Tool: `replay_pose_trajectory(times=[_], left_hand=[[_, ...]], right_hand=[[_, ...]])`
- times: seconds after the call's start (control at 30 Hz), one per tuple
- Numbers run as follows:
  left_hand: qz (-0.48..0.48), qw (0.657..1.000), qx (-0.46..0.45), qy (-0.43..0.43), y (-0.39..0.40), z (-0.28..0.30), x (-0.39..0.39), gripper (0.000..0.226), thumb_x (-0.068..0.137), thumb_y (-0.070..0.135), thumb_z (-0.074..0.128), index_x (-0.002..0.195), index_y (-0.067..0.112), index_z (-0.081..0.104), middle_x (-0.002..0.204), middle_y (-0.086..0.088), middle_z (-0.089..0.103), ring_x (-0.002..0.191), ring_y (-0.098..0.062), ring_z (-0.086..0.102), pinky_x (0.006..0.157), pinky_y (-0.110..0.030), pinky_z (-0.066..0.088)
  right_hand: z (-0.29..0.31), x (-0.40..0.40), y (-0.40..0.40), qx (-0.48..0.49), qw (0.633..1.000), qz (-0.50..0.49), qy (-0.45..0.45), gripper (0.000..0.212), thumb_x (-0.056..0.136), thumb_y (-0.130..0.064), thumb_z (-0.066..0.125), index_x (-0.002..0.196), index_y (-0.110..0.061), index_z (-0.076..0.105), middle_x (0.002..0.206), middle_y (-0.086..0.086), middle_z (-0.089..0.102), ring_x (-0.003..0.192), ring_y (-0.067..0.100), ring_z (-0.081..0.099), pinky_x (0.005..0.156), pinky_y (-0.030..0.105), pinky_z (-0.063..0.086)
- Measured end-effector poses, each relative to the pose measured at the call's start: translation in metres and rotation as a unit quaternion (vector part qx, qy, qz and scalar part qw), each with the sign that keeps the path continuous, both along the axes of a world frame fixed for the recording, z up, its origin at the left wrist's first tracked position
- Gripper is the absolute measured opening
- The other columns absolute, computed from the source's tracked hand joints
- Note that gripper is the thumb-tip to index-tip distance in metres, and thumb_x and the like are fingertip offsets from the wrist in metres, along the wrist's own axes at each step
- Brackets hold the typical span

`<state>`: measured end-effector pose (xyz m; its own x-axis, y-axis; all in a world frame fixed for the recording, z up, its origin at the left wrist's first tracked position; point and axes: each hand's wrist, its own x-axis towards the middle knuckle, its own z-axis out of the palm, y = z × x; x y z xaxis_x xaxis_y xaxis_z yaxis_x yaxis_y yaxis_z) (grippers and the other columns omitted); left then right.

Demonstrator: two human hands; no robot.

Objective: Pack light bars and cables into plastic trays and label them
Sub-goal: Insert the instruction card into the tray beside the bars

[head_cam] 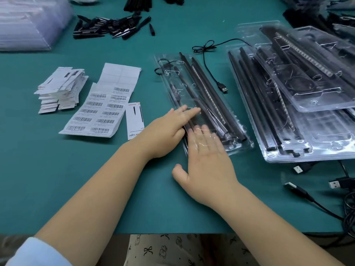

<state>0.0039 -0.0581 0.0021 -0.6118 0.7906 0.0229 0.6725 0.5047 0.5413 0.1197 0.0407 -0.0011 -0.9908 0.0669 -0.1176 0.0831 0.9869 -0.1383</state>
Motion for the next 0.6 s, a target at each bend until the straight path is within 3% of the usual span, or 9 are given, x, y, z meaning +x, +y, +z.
replay_pose_trajectory(times=[0.1, 0.23, 0.3, 0.4, 0.6], left_hand=[[0.029, 0.998, -0.025, 0.045, 0.002, -0.004, 0.001, 0.056, 0.098, 0.005, 0.037, 0.151, 0.01, 0.019, 0.16, -0.006, 0.007, 0.148, -0.019, 0.001, 0.117, -0.026, 0.0], [0.158, 0.968, -0.158, 0.112, -0.004, -0.005, 0.008, 0.063, 0.102, 0.037, 0.028, 0.151, 0.003, 0.009, 0.16, -0.012, 0.004, 0.147, -0.028, -0.001, 0.117, -0.034, 0.0], [0.141, 0.959, -0.186, 0.163, -0.008, -0.002, 0.014, 0.062, 0.102, 0.039, 0.024, 0.151, 0.005, 0.01, 0.16, -0.009, 0.009, 0.147, -0.028, 0.004, 0.117, -0.036, 0.004], [0.096, 0.963, -0.195, 0.162, -0.011, 0.003, 0.03, 0.057, 0.102, 0.035, 0.021, 0.152, 0.011, 0.009, 0.161, -0.002, 0.007, 0.147, -0.023, 0.006, 0.117, -0.035, 0.008], [0.077, 0.966, -0.217, 0.122, -0.024, 0.001, 0.047, 0.059, 0.102, 0.035, 0.018, 0.152, 0.012, -0.004, 0.161, -0.003, -0.009, 0.147, -0.017, -0.008, 0.116, -0.03, -0.005]], right_hand=[[0.002, 0.0, 0.0, 0.007, 1.0, -0.002, -0.002, 0.084, 0.089, -0.052, 0.026, 0.148, -0.004, -0.009, 0.157, 0.016, -0.01, 0.144, 0.026, -0.015, 0.113, 0.038, -0.014], [0.003, 0.0, 0.001, 0.008, 1.0, 0.0, -0.004, 0.085, 0.089, -0.052, 0.028, 0.148, -0.003, -0.009, 0.157, 0.017, -0.011, 0.144, 0.026, -0.015, 0.114, 0.038, -0.013], [0.002, 0.0, 0.0, 0.005, 1.0, -0.001, -0.004, 0.085, 0.089, -0.052, 0.028, 0.148, -0.004, -0.009, 0.156, 0.017, -0.011, 0.144, 0.026, -0.015, 0.115, 0.038, -0.012], [0.002, 0.0, 0.0, 0.001, 1.0, -0.002, -0.005, 0.085, 0.089, -0.053, 0.028, 0.148, -0.004, -0.01, 0.156, 0.017, -0.012, 0.144, 0.026, -0.016, 0.114, 0.038, -0.014], [0.0, 0.0, 0.0, -0.001, 1.0, 0.0, 0.0, 0.083, 0.091, -0.052, 0.024, 0.147, -0.003, -0.012, 0.156, 0.017, -0.013, 0.143, 0.027, -0.017, 0.114, 0.038, -0.014]])
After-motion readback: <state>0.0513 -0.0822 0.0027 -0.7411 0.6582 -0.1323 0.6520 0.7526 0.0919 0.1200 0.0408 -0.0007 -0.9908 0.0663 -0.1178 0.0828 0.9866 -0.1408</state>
